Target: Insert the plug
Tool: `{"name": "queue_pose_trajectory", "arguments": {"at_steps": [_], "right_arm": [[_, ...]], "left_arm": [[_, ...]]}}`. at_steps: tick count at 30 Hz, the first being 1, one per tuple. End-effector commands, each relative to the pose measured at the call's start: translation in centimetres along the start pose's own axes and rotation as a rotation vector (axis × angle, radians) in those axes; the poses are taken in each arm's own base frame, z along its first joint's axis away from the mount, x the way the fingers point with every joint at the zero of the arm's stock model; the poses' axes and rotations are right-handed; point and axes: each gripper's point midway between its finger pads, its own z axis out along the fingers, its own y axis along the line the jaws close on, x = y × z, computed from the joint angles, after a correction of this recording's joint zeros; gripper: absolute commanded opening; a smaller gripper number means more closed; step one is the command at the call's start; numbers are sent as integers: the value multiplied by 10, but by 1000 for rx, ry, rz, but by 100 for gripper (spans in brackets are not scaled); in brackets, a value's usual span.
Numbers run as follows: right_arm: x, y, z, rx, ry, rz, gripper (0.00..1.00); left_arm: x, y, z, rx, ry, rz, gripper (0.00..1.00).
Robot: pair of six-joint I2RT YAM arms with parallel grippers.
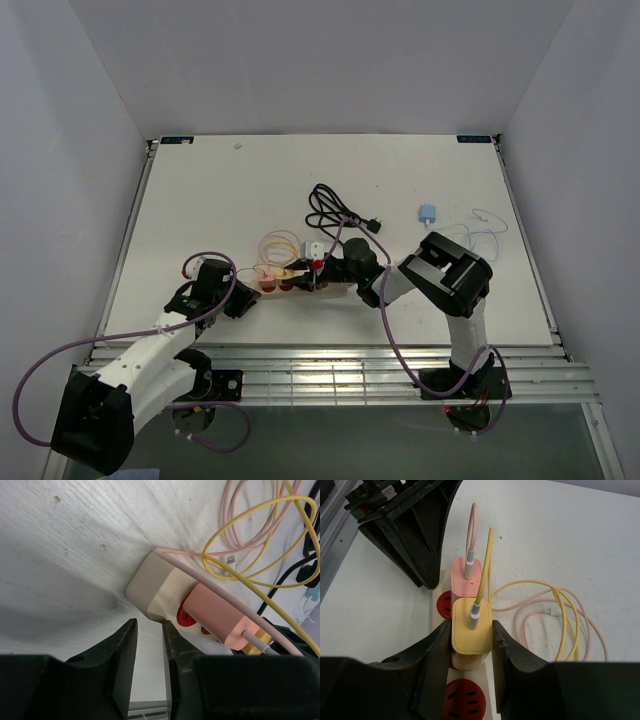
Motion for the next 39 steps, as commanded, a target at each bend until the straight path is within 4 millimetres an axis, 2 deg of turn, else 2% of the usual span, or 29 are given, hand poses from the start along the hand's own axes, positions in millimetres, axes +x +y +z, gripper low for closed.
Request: {"name": "queue_pose_trajectory", "arguments": {"at_steps": [1,6,7,9,11,12,16,18,19,20,21,22,23,24,25,27,28,29,30,31,32,33,36,37,38,39], "right_arm": [[144,50,-68,61,520,307,8],[123,34,-59,59,510,275,10],[115,28,-53,60,494,260,13],[110,26,-51,54,488,262,16],[103,21,-48,56,488,261,28],[99,19,-47,57,481,258,39],[79,11,-38,55,440,259,51],[65,6,-31,41,413,255,54],[55,2,-28,38,396,237,59],[50,-1,-25,36,390,228,61],[37,-9,-19,36,374,202,62],[28,-11,-18,35,379,186,70],[20,-15,-17,45,373,164,72],[9,-19,-14,50,359,143,78],[-10,-22,-13,60,330,116,87],[-29,-25,-13,65,308,89,99],[-51,-29,-13,79,278,66,90],[-55,-27,-16,75,288,67,90],[-64,-28,-18,84,284,63,90],[-86,-29,-21,94,255,42,90],[-91,-28,-25,100,264,51,90],[-112,-26,-29,115,232,51,90],[-130,-21,-37,196,234,102,90],[-145,-12,-34,227,215,102,90],[-145,-28,-41,385,246,106,90],[-147,-31,-43,488,240,174,90]], "left_arm": [[2,7,1,-18,5,16,37],[1,8,-1,-42,7,22,37],[0,7,-1,-42,6,24,38],[-1,6,-3,-48,5,30,38],[-1,5,-5,-56,8,35,38],[-2,3,-7,-61,8,41,38],[-7,-6,-17,-49,-1,64,42],[-8,-11,-25,-33,0,70,51],[-8,-15,-28,-24,0,74,54],[-11,-23,-34,3,-7,82,56],[-11,-24,-38,2,-5,86,57],[-12,-26,-41,5,-6,91,59],[-16,-35,-48,27,-18,101,60],[-15,-32,-52,8,-12,106,63],[-16,-32,-56,5,-15,109,70],[-19,-37,-70,15,-26,123,77],[-20,-40,-75,22,-30,129,82],[-22,-43,-81,30,-38,134,94],[-27,-48,-91,36,-58,141,98],[-31,-51,-99,53,-77,146,98],[-34,-54,-106,60,-95,150,98],[-43,-59,-118,68,-134,157,98],[-50,-56,-130,30,-168,164,98],[-55,-57,-132,13,-187,162,98],[-56,-55,-132,-4,-188,157,98],[-55,-51,-131,-26,-184,156,98]]}}
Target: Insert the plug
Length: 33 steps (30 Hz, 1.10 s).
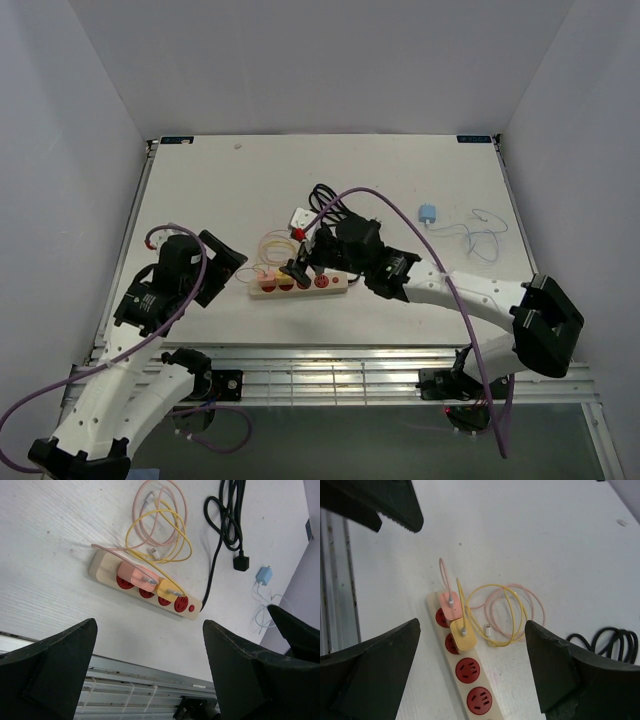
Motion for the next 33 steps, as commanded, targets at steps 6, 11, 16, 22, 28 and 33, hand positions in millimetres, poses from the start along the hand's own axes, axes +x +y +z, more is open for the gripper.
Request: {"name": "queue_pose_trajectory", "arguments": {"at_steps": [6,11,16,22,28,33], "right_arm": [[9,-27,-12,736,94,522,90],[33,-16,4,852,177,523,90],[44,-11,24,884,197,534,93],[45,-3,41,891,165,538,76],[49,1,58,882,163,523,65],[49,2,67,879,142,533,54]], "left_arm": [[6,29,7,-153,26,21,98],[7,32,9,-140,17,42,98],[24,43,25,-139,71,51,98],[31,50,39,-122,71,41,89],[35,52,54,-105,67,39,80],[35,57,70,-128,49,31,69]]}}
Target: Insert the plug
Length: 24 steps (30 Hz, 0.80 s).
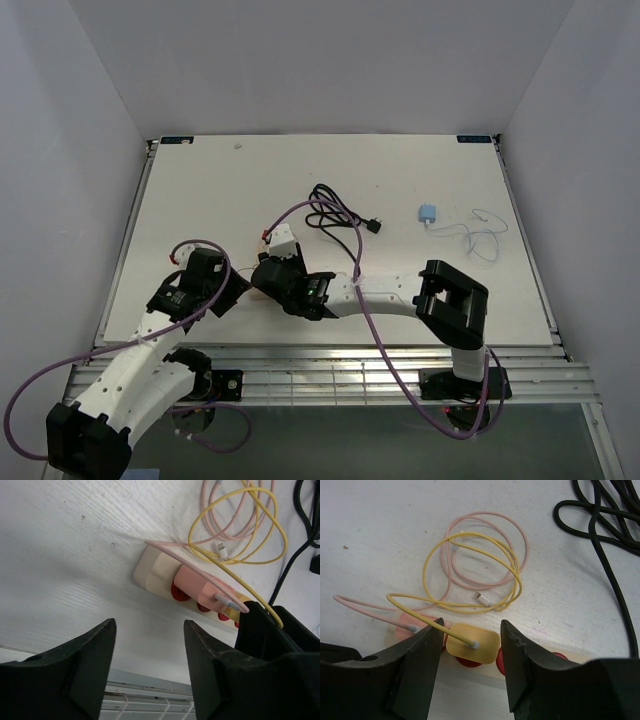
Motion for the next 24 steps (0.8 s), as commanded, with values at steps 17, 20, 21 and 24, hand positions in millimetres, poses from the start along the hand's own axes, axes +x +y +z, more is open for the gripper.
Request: {"name": "queue_pose_trajectory", "arguments": {"at_steps": [17,20,21,24], "right_arm": [[6,18,9,46,-97,53,32],[22,14,13,63,-85,54,31],[31,11,14,68,-72,45,30],[49,4,17,83,-56,46,29]], "left_arm": [[-3,-7,50,42,-41,-42,52],[2,-4,55,56,-31,-36,51],[2,-3,55,55,-30,-33,50],[6,-1,57,62,-20,-26,49]]}}
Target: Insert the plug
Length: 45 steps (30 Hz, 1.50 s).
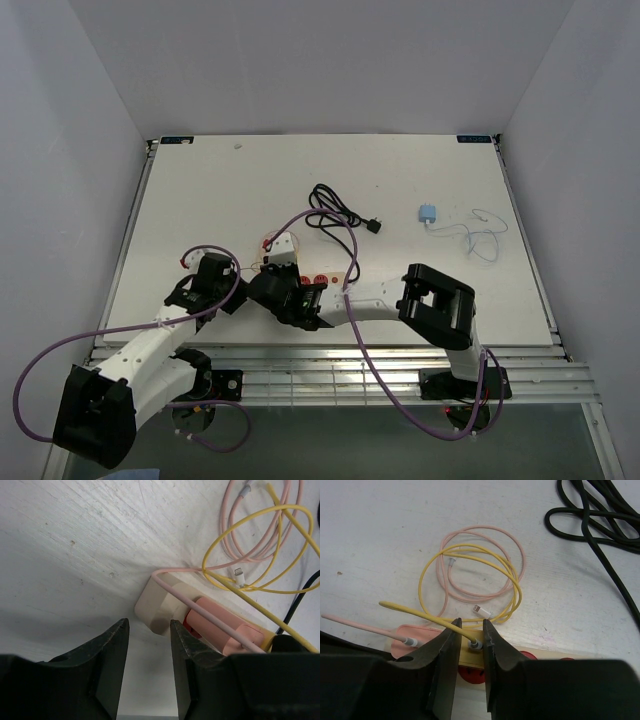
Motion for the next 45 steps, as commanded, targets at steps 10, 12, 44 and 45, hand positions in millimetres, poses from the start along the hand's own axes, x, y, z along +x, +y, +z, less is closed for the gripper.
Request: {"name": "queue_pose_trajectory", "arguments": {"at_steps": [10,12,44,45], "right_arm": [[79,-2,4,-28,-9,-133,24],[88,2,2,-45,-11,-165,23],[203,24,-31,-209,166,-219,8],[209,18,-32,-207,178,-225,8]], "left_arm": [[8,4,7,43,13,17,48],[9,6,10,39,13,17,48],[19,26,15,-15,33,-12,40],[19,26,15,-14,33,-12,40]]}}
